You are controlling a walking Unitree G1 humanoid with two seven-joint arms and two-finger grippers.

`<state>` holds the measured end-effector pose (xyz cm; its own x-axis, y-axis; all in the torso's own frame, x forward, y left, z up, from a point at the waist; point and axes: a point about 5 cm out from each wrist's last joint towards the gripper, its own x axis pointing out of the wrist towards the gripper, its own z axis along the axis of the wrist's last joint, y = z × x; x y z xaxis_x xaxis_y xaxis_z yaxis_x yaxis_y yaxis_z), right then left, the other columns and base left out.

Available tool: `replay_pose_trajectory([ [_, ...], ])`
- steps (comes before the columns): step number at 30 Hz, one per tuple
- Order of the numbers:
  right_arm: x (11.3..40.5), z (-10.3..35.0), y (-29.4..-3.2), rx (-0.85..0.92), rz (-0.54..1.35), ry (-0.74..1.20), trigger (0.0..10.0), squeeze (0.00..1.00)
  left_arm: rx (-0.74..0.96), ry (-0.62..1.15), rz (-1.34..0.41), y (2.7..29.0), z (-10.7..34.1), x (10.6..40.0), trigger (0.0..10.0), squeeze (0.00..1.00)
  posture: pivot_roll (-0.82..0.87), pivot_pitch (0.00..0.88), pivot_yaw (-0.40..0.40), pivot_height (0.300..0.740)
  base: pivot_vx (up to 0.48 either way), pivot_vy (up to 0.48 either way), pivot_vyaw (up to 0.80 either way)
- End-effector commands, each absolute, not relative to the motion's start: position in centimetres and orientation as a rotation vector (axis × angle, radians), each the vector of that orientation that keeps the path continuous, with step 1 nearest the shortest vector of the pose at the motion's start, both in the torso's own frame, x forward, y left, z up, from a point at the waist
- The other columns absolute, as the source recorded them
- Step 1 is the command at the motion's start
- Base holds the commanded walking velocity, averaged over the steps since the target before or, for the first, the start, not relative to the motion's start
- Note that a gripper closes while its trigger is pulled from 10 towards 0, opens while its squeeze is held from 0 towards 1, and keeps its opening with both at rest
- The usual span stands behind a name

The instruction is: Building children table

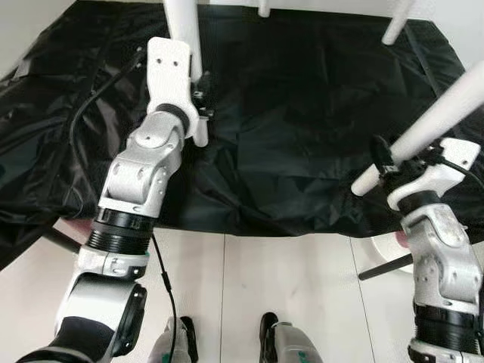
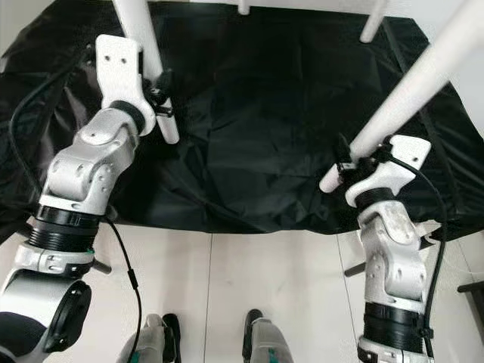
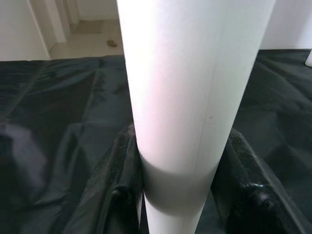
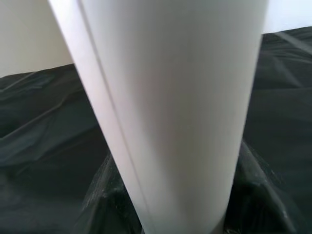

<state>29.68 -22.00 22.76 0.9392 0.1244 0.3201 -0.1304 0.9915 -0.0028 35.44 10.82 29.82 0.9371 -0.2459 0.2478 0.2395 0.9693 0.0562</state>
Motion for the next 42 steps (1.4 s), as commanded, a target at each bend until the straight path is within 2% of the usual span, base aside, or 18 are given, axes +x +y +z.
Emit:
replay_pose_trajectory([
  [1,30.8,22.5,-20.2,0.029,0.246,-0.315,0.0,0.0,0.008,-0.335,-0.259,10.6,31.6,34.1,0.0,0.0,0.2,0.227,-0.043,0.74,0.0,0.0,0.0],
  [3,30.9,22.4,-20.3,0.027,0.246,-0.313,0.0,0.0,0.004,-0.338,-0.266,10.5,31.7,34.0,0.0,0.0,0.2,0.227,-0.043,0.74,0.0,0.0,0.0],
  [4,30.9,22.3,-20.5,0.021,0.237,-0.31,10.0,0.0,0.004,-0.329,-0.286,10.1,31.7,33.9,10.0,0.0,0.19,0.225,-0.037,0.74,0.0,0.0,0.0],
  [9,30.2,22.1,-21.9,0.02,0.172,-0.318,10.0,0.0,-0.014,-0.303,-0.341,9.1,31.2,33.6,10.0,0.0,0.17,0.218,-0.011,0.74,0.0,0.0,0.0],
  [10,30.0,22.0,-22.1,0.015,0.158,-0.323,10.0,0.23,-0.021,-0.3,-0.358,8.9,31.0,33.6,10.0,0.0,0.17,0.218,-0.011,0.74,0.0,0.0,0.0],
  [12,30.0,22.0,-22.1,0.015,0.158,-0.323,10.0,0.23,-0.021,-0.3,-0.358,8.9,31.0,33.6,10.0,0.0,0.17,0.218,-0.011,0.74,0.0,0.0,0.0],
  [13,29.5,22.0,-22.4,0.039,0.138,-0.341,10.0,1.0,-0.028,-0.299,-0.385,8.5,30.8,33.4,10.0,1.0,0.15,0.214,0.001,0.74,0.0,0.0,0.0],
  [17,29.0,22.2,-22.6,0.044,0.105,-0.369,10.0,1.0,-0.027,-0.3,-0.42,8.1,30.7,33.3,10.0,1.0,0.15,0.212,0.005,0.74,0.0,0.0,0.0],
  [20,28.2,22.8,-23.2,0.034,0.001,-0.432,10.0,1.0,-0.012,-0.309,-0.456,7.8,30.5,33.0,10.0,1.0,0.14,0.211,0.013,0.74,0.0,0.0,0.0],
  [21,27.9,23.0,-23.3,0.026,-0.033,-0.455,10.0,1.0,-0.004,-0.314,-0.471,7.8,30.4,32.8,10.0,0.0,0.13,0.212,0.015,0.74,0.0,0.0,0.0],
  [22,27.9,23.0,-23.3,0.026,-0.033,-0.455,10.0,1.0,-0.004,-0.314,-0.471,7.8,30.4,32.8,10.0,0.0,0.13,0.212,0.015,0.74,0.0,0.0,0.0],
  [23,27.6,23.2,-23.3,0.026,-0.055,-0.471,10.0,0.44,-0.003,-0.314,-0.484,7.9,30.2,32.6,10.0,0.0,0.13,0.214,0.016,0.74,0.0,0.0,0.0],
  [24,27.6,23.2,-23.3,0.026,-0.055,-0.471,10.0,0.44,-0.003,-0.314,-0.484,7.9,30.2,32.6,10.0,0.0,0.13,0.214,0.016,0.74,0.0,0.0,0.0],
  [25,27.3,23.3,-23.3,0.022,-0.07,-0.485,10.0,0.0,-0.004,-0.313,-0.497,7.9,30.1,32.4,10.0,0.0,0.13,0.215,0.017,0.74,0.0,0.0,0.0],
  [31,25.7,23.1,-23.0,0.019,-0.133,-0.55,10.0,0.0,-0.002,-0.36,-0.563,8.8,28.8,31.1,10.0,0.0,0.12,0.224,0.028,0.74,0.0,0.0,0.0],
  [34,24.6,23.1,-22.6,-0.039,-0.168,-0.588,10.0,0.0,-0.009,-0.421,-0.566,9.4,28.5,30.1,10.0,0.0,0.12,0.231,0.039,0.74,0.0,0.0,0.0],
  [42,22.9,22.5,-21.1,-0.056,-0.157,-0.577,10.0,0.0,-0.002,-0.392,-0.569,10.7,26.7,28.9,10.0,0.0,0.12,0.241,0.052,0.74,0.0,0.0,0.0],
])
